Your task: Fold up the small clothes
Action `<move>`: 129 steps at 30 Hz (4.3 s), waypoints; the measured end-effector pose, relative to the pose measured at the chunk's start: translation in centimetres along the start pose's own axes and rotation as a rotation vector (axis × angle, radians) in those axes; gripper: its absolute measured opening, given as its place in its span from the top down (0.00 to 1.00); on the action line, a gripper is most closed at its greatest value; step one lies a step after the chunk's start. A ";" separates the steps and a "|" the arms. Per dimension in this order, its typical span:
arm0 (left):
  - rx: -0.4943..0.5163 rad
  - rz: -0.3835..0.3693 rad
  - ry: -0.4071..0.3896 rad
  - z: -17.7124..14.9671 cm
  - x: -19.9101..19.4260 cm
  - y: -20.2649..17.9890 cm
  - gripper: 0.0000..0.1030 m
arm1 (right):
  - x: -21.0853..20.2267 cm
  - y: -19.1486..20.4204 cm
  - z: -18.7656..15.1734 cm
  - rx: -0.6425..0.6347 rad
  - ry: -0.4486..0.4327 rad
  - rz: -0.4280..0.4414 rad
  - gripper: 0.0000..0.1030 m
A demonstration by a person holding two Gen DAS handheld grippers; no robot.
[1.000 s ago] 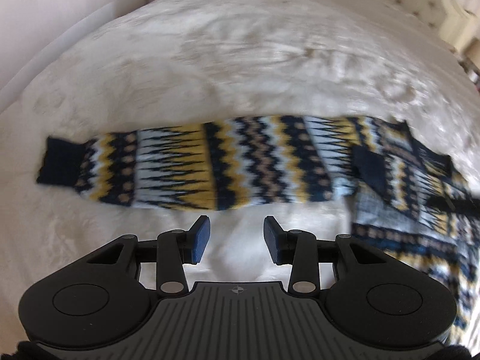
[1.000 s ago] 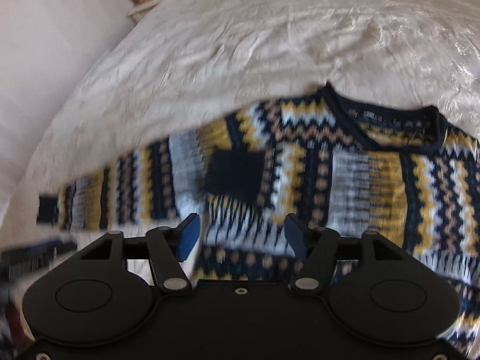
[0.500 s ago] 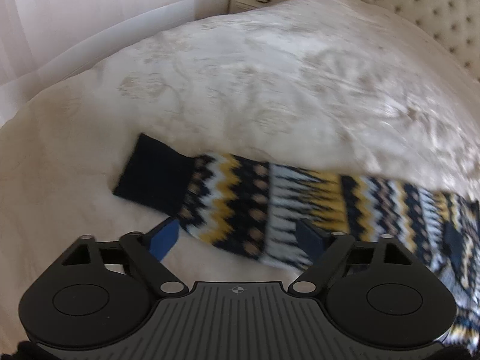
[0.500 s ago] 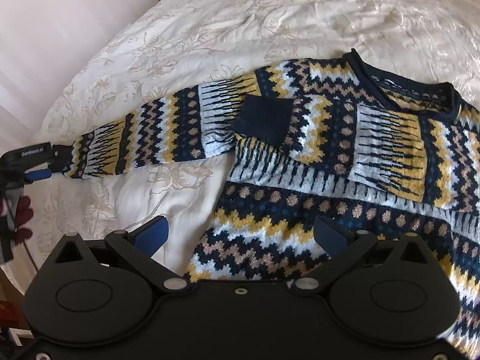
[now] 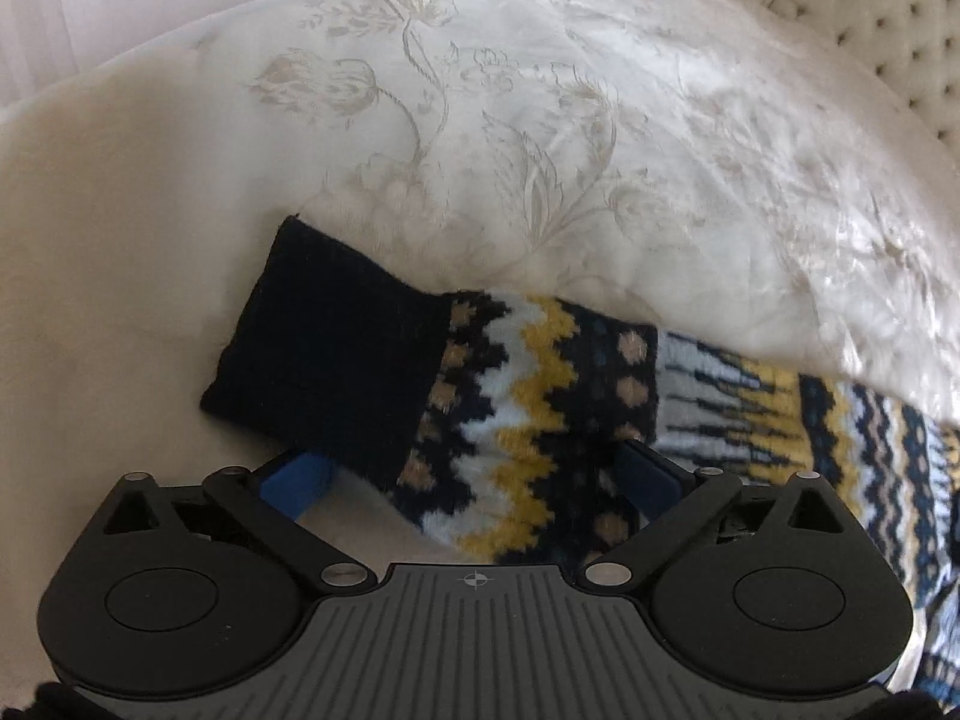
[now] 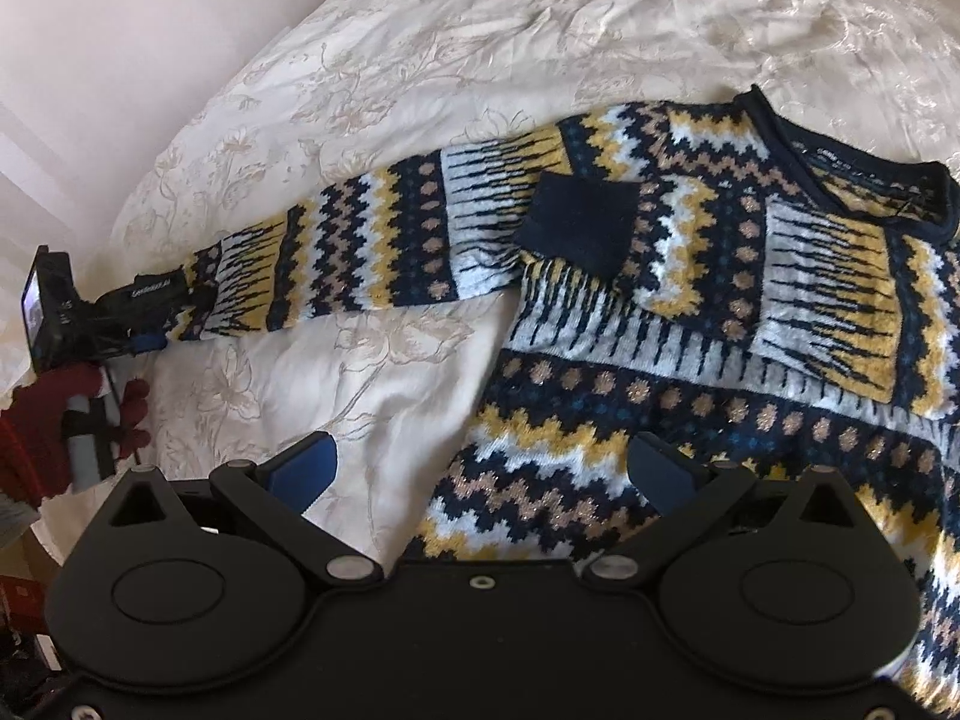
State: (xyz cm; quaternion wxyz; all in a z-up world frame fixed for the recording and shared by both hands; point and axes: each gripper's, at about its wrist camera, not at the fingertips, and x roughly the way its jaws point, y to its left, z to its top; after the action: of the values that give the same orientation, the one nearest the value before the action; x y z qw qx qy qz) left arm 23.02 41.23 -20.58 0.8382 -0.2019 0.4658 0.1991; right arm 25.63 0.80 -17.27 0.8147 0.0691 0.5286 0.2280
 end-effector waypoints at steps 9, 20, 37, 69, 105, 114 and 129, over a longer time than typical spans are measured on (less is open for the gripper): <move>-0.107 -0.112 -0.071 1.9 -0.1 2.9 0.02 | 1.2 0.8 0.6 -0.044 0.048 0.027 0.01; -0.270 -0.100 -0.060 2.0 -0.9 5.8 0.73 | 1.1 1.8 1.4 -0.078 0.035 0.050 0.01; 0.027 -0.240 -0.298 4.6 -12.0 -5.9 0.95 | -2.4 -1.8 -1.9 -0.009 -0.019 0.052 0.01; 0.642 -0.702 0.098 -17.4 -4.9 -50.0 0.64 | -15.6 -25.0 -12.5 0.321 -0.195 0.024 0.01; 0.412 -0.298 0.133 -19.0 -12.6 -26.4 0.43 | -7.4 -33.2 -0.6 0.310 -0.181 -0.105 0.39; 0.422 -0.294 0.120 -18.3 -12.6 -26.4 0.43 | -6.2 -34.0 -0.7 0.378 -0.140 -0.140 0.41; 0.440 -0.278 0.122 -18.4 -12.5 -27.7 0.42 | -7.7 -34.0 1.3 0.258 -0.190 -0.227 0.74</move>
State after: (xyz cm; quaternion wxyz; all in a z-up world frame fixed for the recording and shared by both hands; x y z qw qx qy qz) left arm 18.51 6.47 -14.49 0.8515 -0.0884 0.5156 -0.0364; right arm 34.33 -32.57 -22.33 0.8659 0.1341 0.4785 0.0574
